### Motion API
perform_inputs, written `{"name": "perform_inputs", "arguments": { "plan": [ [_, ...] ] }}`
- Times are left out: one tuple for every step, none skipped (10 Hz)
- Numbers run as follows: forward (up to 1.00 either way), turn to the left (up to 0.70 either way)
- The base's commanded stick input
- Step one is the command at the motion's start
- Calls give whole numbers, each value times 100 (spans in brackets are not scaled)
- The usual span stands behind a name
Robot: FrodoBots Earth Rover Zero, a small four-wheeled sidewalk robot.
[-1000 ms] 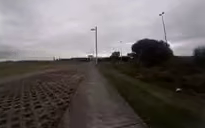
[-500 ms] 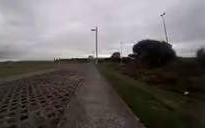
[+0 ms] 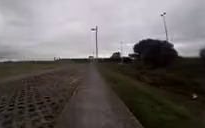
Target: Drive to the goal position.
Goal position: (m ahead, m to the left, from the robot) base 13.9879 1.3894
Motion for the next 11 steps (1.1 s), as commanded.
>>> {"name": "perform_inputs", "arguments": {
  "plan": [
    [70, 0],
    [70, 0],
    [70, 35],
    [70, 35],
    [70, 33],
    [70, 17],
    [70, 1],
    [70, 0],
    [70, 0],
    [70, 0],
    [70, 0]
  ]
}}
